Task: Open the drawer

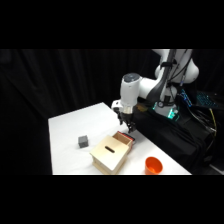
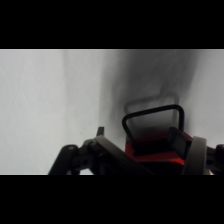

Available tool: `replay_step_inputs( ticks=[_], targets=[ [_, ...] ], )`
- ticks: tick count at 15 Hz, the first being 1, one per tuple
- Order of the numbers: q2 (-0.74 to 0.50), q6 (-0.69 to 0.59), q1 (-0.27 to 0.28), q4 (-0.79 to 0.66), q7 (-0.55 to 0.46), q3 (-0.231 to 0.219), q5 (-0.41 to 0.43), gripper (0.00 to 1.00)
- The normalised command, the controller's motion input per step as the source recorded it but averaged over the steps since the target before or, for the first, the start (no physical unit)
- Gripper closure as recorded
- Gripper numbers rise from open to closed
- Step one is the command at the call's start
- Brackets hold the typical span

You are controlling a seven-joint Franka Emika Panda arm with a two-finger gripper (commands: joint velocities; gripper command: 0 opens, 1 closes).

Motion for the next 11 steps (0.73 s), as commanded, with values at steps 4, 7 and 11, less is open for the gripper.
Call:
replay_step_inputs(
  ticks=[4, 7, 11],
  targets=[
    [-0.69, -0.51, -0.278, -0.12, -0.39, 0.250, 0.213, 0.00],
    [-0.53, -0.56, -0.218, 0.09, -0.39, 0.150, 0.205, 0.00],
    [-0.20, -0.39, -0.154, 0.25, -0.28, 0.114, 0.166, 0.00]
  ],
)
